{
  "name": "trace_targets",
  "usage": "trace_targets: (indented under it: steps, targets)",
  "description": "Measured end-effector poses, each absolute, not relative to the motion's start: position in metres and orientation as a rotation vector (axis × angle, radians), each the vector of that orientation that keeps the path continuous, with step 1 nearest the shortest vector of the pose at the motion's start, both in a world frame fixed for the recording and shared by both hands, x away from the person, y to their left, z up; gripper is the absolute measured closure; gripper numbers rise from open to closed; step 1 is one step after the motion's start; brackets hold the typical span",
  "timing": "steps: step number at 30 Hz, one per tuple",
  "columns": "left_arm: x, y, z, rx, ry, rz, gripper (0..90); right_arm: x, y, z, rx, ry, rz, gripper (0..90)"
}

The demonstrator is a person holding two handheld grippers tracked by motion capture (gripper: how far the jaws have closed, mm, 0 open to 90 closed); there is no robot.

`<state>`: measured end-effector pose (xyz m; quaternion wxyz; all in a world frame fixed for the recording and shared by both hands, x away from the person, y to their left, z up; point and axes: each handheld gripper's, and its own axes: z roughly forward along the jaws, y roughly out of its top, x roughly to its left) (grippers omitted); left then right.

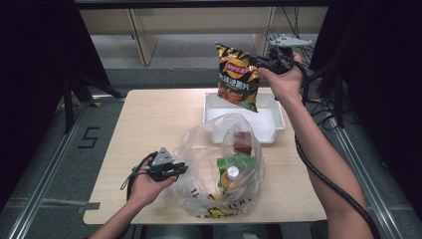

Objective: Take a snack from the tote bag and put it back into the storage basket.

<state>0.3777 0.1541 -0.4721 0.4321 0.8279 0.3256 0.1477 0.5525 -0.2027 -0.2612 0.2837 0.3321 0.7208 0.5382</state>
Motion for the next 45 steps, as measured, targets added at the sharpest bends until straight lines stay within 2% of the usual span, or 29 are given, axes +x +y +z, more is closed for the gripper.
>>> trace_targets:
  steps: [27,45]
  targets:
    - [0.376,0.153,-0.474,2.068,0.807,0.365,78.0,0.586,-0.211,-0.304,1.038,1.967,1.381,90.0]
    - [0.374,0.152,-0.475,2.063,0.828,0.368,77.2,0.596,-0.207,-0.323,1.078,2.038,1.329,90.0]
